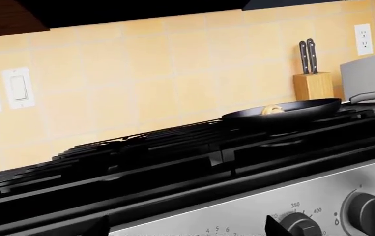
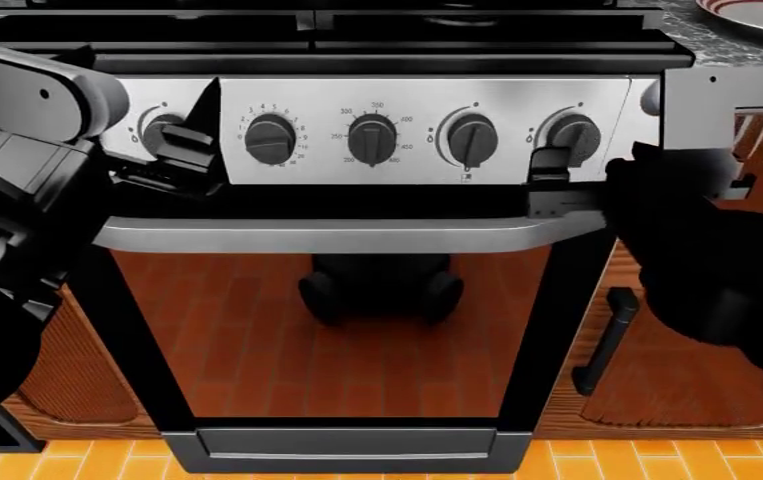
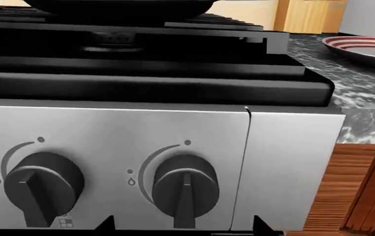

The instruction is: Pick the croissant and place it on the pan. Then turn on the stove to warm the croissant.

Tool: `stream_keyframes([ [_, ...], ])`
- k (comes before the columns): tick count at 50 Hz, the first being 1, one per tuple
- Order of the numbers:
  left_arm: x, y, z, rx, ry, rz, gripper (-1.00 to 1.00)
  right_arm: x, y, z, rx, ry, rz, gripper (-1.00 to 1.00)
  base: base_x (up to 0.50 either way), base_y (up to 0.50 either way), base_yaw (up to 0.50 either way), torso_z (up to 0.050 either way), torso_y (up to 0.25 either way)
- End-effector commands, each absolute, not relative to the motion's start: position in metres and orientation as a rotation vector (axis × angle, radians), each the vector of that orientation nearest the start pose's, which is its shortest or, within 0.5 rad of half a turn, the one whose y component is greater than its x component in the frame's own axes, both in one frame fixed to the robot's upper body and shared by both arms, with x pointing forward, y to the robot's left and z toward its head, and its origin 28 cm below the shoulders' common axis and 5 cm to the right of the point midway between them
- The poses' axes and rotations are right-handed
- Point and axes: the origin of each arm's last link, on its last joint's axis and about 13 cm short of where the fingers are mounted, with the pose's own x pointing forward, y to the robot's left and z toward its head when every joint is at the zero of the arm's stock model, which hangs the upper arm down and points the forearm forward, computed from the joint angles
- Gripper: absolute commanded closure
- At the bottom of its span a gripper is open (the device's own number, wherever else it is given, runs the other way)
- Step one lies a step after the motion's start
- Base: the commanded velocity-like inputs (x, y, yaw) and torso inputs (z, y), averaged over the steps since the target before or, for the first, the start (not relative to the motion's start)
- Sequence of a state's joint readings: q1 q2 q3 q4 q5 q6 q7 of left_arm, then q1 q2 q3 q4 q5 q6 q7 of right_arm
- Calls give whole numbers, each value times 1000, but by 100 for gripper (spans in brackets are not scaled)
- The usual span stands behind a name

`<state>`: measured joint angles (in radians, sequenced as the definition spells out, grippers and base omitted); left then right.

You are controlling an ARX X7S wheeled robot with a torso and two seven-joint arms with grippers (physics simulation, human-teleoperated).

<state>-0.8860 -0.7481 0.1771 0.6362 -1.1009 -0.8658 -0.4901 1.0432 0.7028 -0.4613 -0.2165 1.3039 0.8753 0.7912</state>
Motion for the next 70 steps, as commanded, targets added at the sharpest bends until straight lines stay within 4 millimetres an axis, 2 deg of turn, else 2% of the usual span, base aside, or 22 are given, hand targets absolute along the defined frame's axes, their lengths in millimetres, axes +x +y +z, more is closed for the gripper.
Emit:
stream_keyframes([
  [1,233,254,284,136,-296,-202,-100,292,-139,258,-16,128,-14,-100,0,0,0,0,0],
  [70,233,254,284,117,-278,-187,-100,314,-137,251,-8,133,-26,-100,0,0,0,0,0],
])
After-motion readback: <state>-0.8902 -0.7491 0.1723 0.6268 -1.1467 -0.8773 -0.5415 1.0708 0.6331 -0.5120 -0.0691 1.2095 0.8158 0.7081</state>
